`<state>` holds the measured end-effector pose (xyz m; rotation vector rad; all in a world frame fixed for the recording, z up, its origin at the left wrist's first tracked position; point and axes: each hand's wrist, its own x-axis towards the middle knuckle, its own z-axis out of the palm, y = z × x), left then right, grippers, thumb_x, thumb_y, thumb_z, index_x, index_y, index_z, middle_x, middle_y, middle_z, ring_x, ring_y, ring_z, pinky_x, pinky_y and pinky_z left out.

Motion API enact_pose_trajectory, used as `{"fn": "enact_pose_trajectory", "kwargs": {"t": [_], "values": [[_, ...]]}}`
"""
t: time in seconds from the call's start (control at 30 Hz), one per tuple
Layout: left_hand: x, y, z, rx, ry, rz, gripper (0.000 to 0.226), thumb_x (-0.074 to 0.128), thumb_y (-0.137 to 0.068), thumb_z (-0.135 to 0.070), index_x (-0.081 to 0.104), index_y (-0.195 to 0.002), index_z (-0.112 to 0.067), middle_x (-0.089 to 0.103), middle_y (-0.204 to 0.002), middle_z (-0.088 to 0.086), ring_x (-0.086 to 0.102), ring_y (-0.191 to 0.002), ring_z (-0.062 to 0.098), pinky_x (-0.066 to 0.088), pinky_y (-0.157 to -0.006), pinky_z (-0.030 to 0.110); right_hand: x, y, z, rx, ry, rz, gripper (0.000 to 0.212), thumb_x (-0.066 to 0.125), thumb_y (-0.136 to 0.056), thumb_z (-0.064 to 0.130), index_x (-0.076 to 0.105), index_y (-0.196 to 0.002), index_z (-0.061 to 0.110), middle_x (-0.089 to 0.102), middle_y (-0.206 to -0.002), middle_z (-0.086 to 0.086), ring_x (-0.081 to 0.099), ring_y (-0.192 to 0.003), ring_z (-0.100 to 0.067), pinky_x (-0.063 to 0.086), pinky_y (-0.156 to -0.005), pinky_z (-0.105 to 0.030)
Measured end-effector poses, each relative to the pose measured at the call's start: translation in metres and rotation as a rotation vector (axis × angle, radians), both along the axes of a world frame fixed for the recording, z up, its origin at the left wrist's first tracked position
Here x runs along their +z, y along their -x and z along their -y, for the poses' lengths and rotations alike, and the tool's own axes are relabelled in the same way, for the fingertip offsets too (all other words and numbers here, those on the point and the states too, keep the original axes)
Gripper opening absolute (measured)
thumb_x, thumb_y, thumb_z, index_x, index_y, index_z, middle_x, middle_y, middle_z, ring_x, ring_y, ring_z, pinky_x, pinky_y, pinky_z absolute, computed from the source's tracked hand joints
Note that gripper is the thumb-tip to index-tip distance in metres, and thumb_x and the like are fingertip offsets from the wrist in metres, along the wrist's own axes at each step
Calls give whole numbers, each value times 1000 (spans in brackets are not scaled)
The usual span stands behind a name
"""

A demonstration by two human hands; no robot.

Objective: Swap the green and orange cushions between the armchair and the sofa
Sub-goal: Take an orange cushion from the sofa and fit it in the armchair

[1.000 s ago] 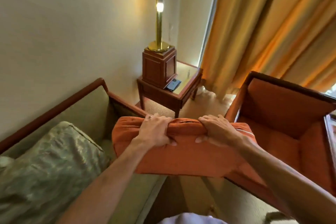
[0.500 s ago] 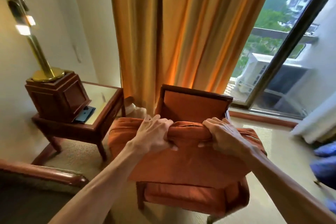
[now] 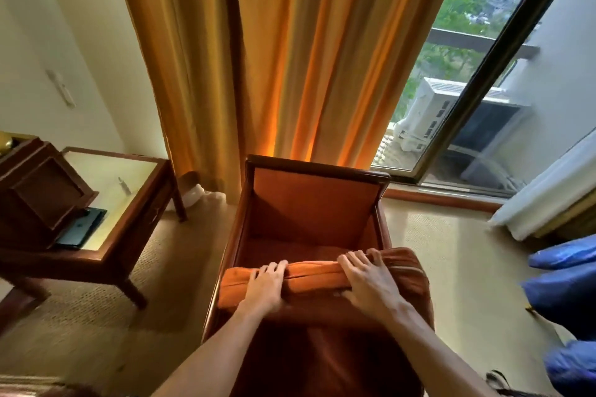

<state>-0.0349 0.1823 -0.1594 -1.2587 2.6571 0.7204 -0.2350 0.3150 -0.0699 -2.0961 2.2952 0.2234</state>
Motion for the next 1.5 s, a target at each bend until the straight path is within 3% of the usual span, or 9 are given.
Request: {"fn": "enact_pose_trajectory", "kwargs": {"t": [0.23,0.33,0.47,0.6,0.83,1.07,1.23,1.4,1.5], "values": [[-1,18,32,-115,-109,-59,127,77,-60,-70,3,-154,-30,27,-152,10,19,-147,34,14,-120,56,27,19,49,-181,-262,-8,105,66,-56,85,42,-136,21,53,-133,1,42,-130,-25,21,-113,-55],[22,64,20,-232,-107,-127,129,78,-62,-71,0,-156,-29,15,-161,10,5,-152,32,3,-121,61,32,27,52,-159,-328,-20,104,74,-60,73,36,-142,21,49,-138,-1,39,-132,-26,21,-114,-56],[44,108,5,-362,-55,-227,128,82,-63,-64,8,-156,-16,29,-158,7,20,-149,26,6,-123,52,26,28,57,-130,-343,-36,106,77,-67,46,21,-152,13,42,-146,-4,34,-136,-26,24,-113,-53],[39,114,10,-347,-20,-298,123,87,-54,-59,21,-151,-23,50,-138,2,47,-126,25,32,-113,42,35,56,41,-162,-229,43,114,76,-55,62,26,-149,19,39,-142,-3,32,-133,-26,22,-115,-43],[26,108,4,-211,-37,-379,107,87,-49,-59,36,-140,-35,53,-128,-11,49,-114,15,37,-104,37,19,86,12,-105,93,400,122,80,-54,68,24,-153,26,26,-153,3,24,-142,-18,27,-118,-39],[45,120,0,-148,-46,-189,111,86,-45,-59,36,-141,-36,52,-133,-10,50,-122,14,38,-108,34,9,112,-13,-149,265,845,117,83,-61,64,16,-153,38,28,-151,14,30,-138,-6,35,-113,-34],[65,136,-17,-92,-6,-63,123,90,-48,-49,23,-150,-33,44,-143,-5,42,-135,19,32,-115,40,-27,152,-51,-218,153,981,126,87,-54,68,10,-151,47,31,-148,20,32,-137,0,34,-112,-31],[114,199,-85,-264,66,-52,134,89,-66,-43,-15,-151,-51,19,-161,10,13,-150,34,13,-120,60,-123,198,-107,-436,23,921,106,85,-47,74,32,-135,49,52,-126,11,53,-116,-16,46,-97,-48],[107,229,-102,-227,170,71,125,88,-68,-46,-4,-152,-49,10,-158,19,6,-147,45,6,-116,70,-134,203,-109,-503,25,975,102,87,-40,74,44,-126,41,57,-115,10,56,-103,-10,50,-83,-37]]}}
